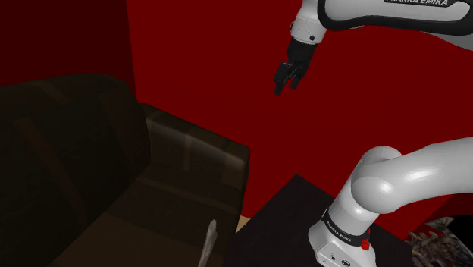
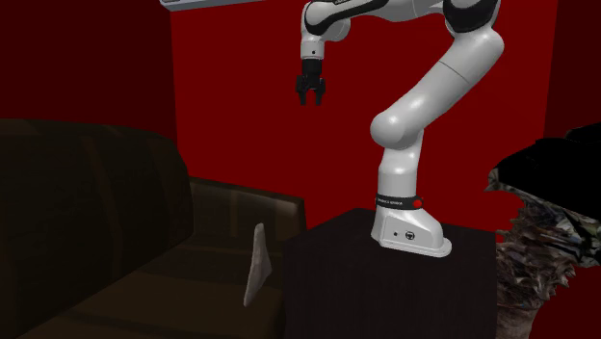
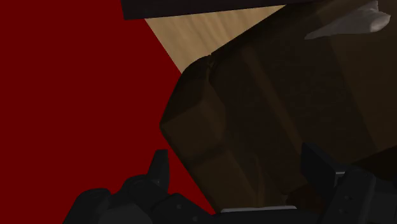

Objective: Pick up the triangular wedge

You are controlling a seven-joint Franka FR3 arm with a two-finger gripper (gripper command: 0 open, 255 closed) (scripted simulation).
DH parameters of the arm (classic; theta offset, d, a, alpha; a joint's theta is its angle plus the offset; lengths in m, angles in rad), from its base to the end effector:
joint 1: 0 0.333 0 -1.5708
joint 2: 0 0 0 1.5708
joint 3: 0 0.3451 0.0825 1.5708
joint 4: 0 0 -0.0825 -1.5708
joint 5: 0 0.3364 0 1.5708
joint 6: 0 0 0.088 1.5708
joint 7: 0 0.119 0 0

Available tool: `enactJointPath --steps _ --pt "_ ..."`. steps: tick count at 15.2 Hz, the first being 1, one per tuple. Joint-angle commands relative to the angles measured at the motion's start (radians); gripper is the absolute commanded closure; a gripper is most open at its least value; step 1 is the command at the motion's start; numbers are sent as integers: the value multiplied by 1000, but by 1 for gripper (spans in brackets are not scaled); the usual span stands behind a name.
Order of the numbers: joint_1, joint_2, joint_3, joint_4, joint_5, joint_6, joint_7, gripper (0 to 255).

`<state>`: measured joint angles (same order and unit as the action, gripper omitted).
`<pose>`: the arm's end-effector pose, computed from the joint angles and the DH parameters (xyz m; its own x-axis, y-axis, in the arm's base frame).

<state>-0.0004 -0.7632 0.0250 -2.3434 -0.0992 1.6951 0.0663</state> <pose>0.2594 -0.0012 0.6112 0.9921 -0.0341 0.1211 -0.0473 -0.9930 0.1084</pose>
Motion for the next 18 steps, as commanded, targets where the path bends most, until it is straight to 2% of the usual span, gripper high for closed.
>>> enactJointPath --steps 1,10,18 --pt "0 0 0 0 0 0 0 0" --pt "8 -69 148 -265 117 155 298 0" --pt "41 -4 317 -413 258 341 574 0"
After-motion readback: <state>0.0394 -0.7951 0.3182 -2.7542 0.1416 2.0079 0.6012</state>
